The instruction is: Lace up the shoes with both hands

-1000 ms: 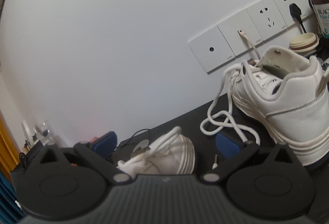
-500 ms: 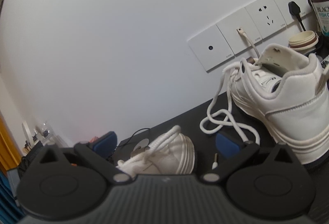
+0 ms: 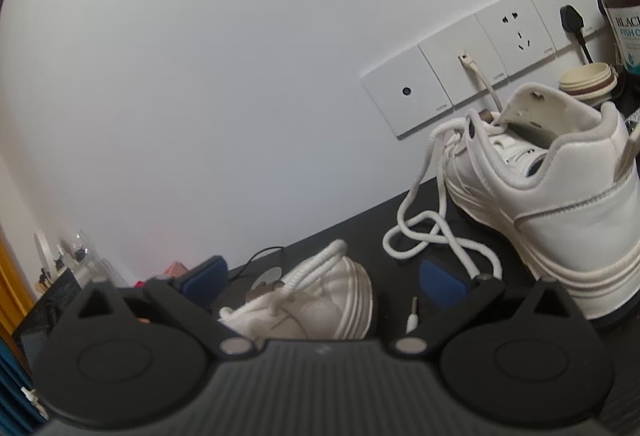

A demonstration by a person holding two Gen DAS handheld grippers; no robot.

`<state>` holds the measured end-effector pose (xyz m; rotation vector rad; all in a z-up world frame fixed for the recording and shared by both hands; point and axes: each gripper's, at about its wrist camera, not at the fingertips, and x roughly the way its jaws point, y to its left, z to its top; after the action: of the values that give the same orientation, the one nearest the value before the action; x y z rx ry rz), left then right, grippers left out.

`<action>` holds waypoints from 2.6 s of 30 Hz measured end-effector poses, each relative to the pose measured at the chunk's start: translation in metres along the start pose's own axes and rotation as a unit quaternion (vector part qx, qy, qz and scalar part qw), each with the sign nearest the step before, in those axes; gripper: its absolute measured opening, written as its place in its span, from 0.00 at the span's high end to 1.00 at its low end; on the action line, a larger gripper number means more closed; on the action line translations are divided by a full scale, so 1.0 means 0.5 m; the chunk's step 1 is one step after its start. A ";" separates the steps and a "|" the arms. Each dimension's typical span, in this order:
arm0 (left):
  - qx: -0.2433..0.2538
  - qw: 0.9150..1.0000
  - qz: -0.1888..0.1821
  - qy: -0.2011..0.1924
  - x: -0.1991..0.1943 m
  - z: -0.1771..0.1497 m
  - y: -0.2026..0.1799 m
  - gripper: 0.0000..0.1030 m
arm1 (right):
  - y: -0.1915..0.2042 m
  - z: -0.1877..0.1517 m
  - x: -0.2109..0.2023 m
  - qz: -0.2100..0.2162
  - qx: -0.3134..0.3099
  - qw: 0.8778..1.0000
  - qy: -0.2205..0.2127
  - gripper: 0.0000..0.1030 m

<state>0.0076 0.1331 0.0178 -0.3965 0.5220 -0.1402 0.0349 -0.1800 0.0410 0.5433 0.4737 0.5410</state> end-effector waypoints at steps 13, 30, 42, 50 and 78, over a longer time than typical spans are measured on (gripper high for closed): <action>-0.010 0.995 -0.028 -0.098 -0.066 0.010 -0.031 0.90 | -0.002 0.004 -0.003 -0.027 -0.009 1.000 -0.009 0.01; 0.038 0.993 0.000 -0.109 -0.083 -0.018 -0.080 0.91 | -0.014 0.000 0.025 0.035 0.013 0.999 0.023 0.45; 0.036 0.988 -0.068 -0.134 -0.120 -0.028 -0.127 0.95 | -0.010 -0.022 0.087 -0.079 -0.017 0.994 0.076 0.75; -0.016 0.983 -0.083 -0.161 -0.166 -0.014 -0.113 0.95 | 0.005 -0.036 0.090 -0.133 -0.055 0.989 0.042 0.46; -0.060 0.976 -0.047 -0.205 -0.191 -0.002 -0.065 0.96 | 0.091 -0.044 0.000 0.100 -0.130 0.986 -0.029 0.15</action>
<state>-0.0758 0.1250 0.0735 -0.5525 0.1032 -0.1150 0.0068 -0.1393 0.0514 0.3562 0.2879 0.7658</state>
